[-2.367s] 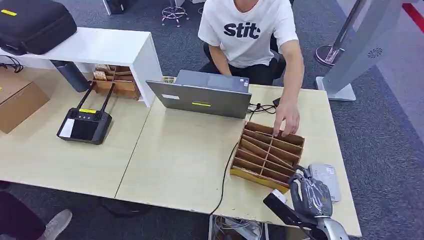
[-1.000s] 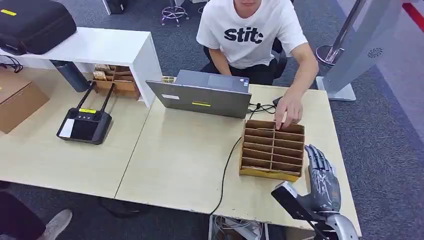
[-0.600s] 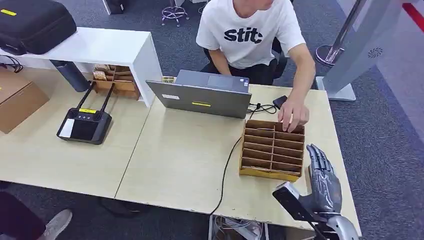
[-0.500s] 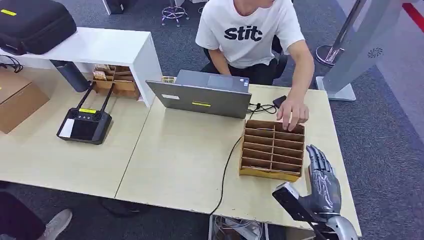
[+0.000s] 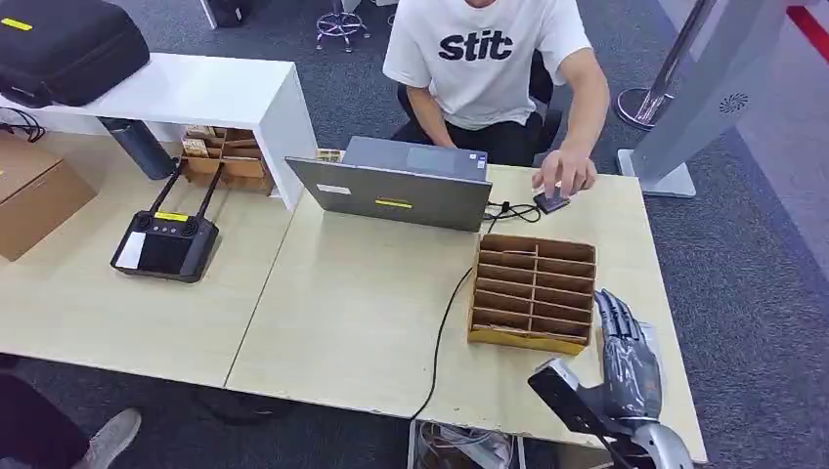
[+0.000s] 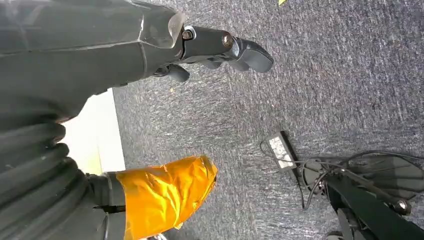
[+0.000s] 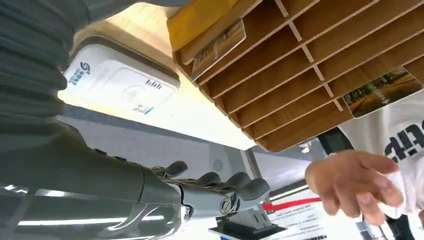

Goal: Pass the card to the sensor for recognition and then transmit it.

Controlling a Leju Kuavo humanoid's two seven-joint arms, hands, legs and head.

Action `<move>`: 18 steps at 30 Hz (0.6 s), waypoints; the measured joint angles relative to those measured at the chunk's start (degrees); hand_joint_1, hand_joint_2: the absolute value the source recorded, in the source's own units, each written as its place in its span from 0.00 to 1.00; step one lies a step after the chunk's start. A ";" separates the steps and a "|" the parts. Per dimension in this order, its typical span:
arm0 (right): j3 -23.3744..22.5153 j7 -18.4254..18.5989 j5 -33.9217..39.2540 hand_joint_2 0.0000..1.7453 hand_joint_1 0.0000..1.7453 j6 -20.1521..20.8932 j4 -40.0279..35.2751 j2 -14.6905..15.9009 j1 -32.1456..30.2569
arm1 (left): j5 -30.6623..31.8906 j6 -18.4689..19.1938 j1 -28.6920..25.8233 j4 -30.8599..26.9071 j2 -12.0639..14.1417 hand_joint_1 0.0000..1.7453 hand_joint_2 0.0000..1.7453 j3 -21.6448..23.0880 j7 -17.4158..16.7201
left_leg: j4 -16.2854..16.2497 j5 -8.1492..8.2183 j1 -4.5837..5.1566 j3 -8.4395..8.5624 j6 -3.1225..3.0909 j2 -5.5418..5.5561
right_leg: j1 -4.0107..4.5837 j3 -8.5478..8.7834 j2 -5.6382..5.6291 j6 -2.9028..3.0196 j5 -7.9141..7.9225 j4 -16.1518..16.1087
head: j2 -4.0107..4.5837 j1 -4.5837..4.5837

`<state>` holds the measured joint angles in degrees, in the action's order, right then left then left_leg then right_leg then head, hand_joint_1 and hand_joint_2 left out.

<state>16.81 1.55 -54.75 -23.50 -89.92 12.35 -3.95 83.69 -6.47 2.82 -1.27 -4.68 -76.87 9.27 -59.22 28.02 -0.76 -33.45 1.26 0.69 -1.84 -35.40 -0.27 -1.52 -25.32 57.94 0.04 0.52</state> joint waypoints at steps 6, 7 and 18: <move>0.96 -0.13 -2.71 1.00 0.00 -2.22 5.07 -1.31 2.58 | 0.72 0.33 0.15 0.00 0.00 0.00 1.00 0.72 -0.11 | 0.00 -0.01 0.00 0.02 0.00 0.02 | 0.00 0.00 0.03 0.00 0.00 0.00 | 0.00 0.00; 1.09 -0.17 -2.77 1.00 0.00 -2.58 5.53 -1.57 2.79 | 0.76 0.33 0.14 0.00 0.00 0.00 1.00 0.85 -0.11 | 0.00 -0.01 -0.01 0.00 0.00 0.04 | 0.00 0.00 0.04 0.00 0.00 0.01 | 0.00 0.00; 3.30 0.26 -8.94 1.00 0.00 -7.21 13.20 -3.89 7.99 | 1.49 0.48 0.39 0.00 0.18 0.00 1.00 1.68 -0.22 | 0.00 -0.01 -0.01 0.01 0.00 0.01 | 0.00 0.00 0.01 0.00 0.00 0.01 | 0.00 0.00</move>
<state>20.11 1.81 -63.69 -30.71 -76.72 8.46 4.04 85.18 -5.99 3.20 -1.27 -4.50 -75.19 9.05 -59.22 28.01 -0.77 -33.44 1.26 0.70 -1.84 -35.41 -0.27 -1.52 -25.32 57.95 0.04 0.52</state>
